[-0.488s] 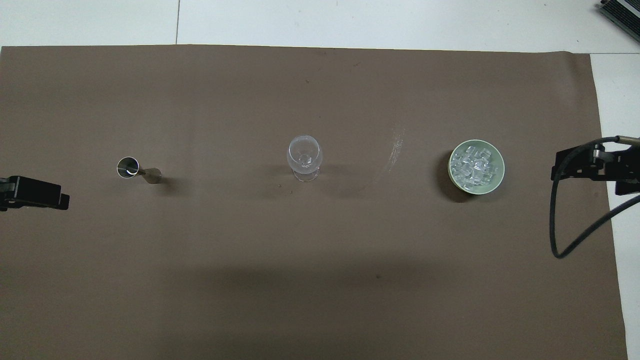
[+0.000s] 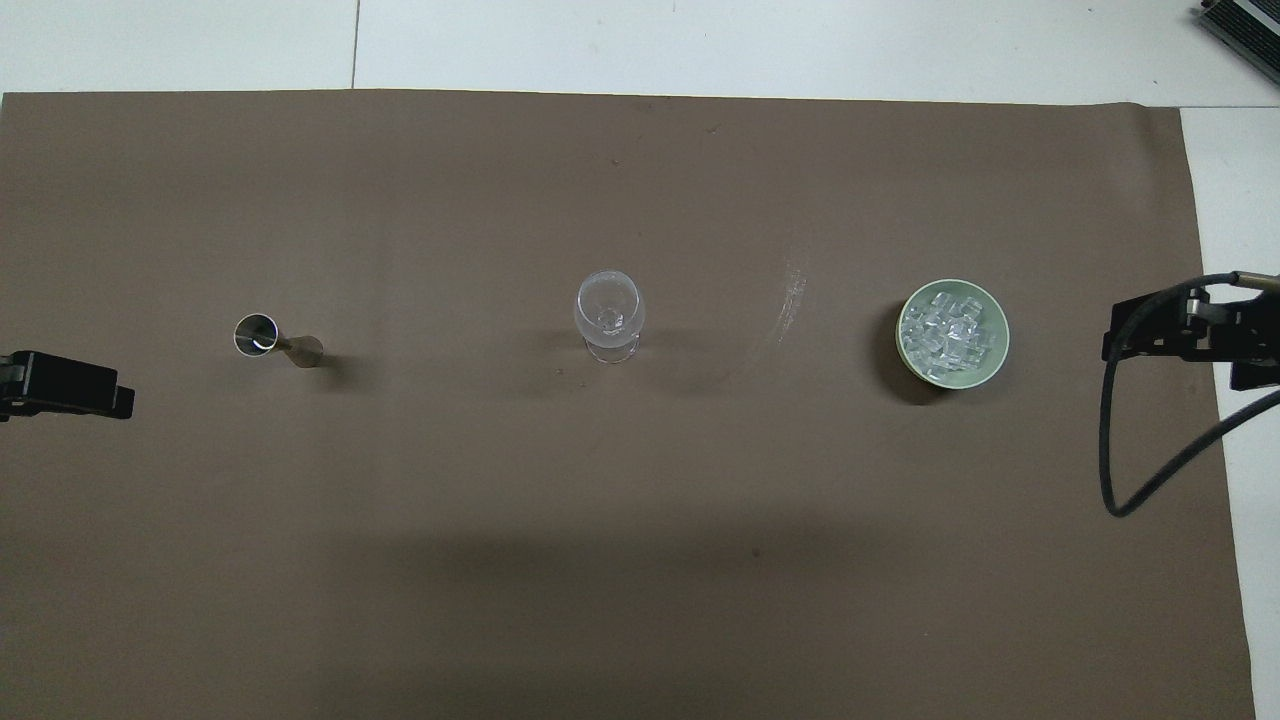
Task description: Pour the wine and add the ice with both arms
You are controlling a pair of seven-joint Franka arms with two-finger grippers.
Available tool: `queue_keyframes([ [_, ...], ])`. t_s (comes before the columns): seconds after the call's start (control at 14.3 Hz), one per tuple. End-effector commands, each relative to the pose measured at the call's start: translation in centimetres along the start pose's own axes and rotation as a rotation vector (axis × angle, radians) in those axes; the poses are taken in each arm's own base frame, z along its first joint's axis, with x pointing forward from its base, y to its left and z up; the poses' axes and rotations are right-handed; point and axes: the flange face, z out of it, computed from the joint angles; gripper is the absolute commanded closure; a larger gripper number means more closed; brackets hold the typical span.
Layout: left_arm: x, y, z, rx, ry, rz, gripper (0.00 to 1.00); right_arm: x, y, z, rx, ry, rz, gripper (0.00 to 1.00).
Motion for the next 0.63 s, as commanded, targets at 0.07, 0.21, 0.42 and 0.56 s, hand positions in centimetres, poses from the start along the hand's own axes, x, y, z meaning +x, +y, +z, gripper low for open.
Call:
queue_keyframes([
  [0.07,-0.52,0.11,-0.77,0.007,0.006,-0.015,0.00,-0.04,0.38,-0.26,0.020,-0.013,-0.012,0.00],
  [0.21,-0.94,0.15,-0.81,0.007,-0.010,-0.017,0.00,-0.04,0.38,-0.26,0.020,-0.013,-0.012,0.00],
  [0.42,-1.12,0.20,-0.90,0.004,-0.013,-0.016,0.00,-0.04,0.38,-0.26,0.020,-0.013,-0.012,0.00],
  [0.56,-1.44,0.12,-1.19,0.003,-0.007,-0.044,0.00,-0.04,0.38,-0.26,0.020,-0.013,-0.012,0.00],
])
